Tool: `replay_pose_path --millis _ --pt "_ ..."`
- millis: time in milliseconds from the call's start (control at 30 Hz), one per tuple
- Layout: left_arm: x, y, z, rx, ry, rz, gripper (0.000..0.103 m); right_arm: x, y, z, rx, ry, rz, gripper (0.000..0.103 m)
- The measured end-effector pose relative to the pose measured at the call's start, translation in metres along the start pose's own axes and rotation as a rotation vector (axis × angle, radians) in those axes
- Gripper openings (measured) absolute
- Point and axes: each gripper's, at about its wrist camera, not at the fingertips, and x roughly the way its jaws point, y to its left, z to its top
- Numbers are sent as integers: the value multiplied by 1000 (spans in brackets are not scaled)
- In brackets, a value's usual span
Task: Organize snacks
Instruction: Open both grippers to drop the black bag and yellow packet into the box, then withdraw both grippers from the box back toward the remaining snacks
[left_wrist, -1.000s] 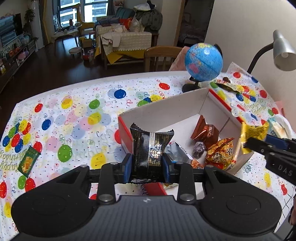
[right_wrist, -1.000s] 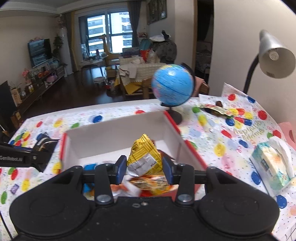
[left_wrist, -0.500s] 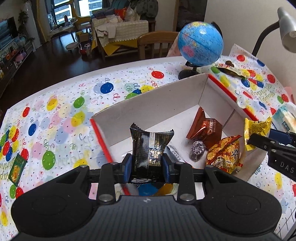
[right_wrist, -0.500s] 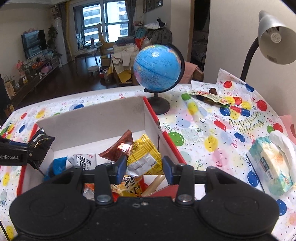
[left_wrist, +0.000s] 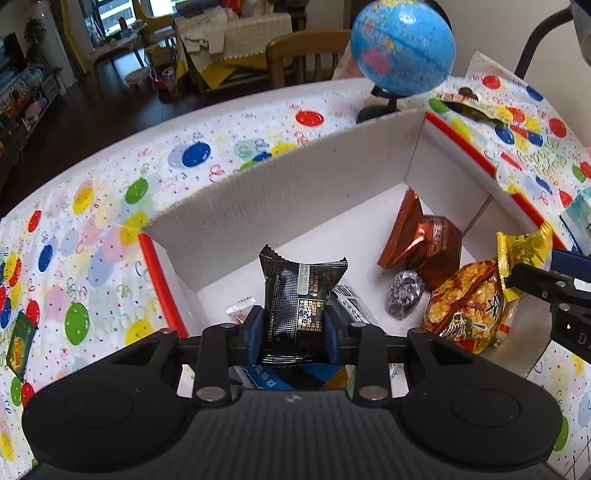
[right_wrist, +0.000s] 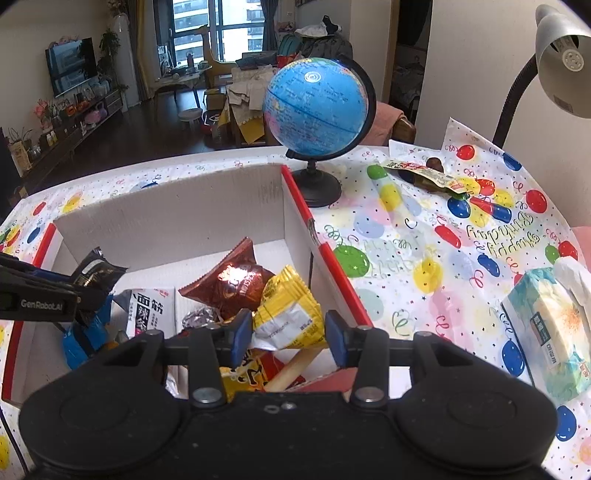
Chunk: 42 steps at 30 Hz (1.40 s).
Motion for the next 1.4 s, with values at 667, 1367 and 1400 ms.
replay_pose_path --millis 667,1367,1400 --pt "-31 -2 -8 -30 -61 -11 59 -28 -2 -6 14 -35 61 62" --pt "-112 60 -46 -115 -198 -47 77 -96 65 3 -52 -153 221 89" --pt "-114 64 -48 -116 -201 -52 77 -98 71 4 -54 -155 227 91"
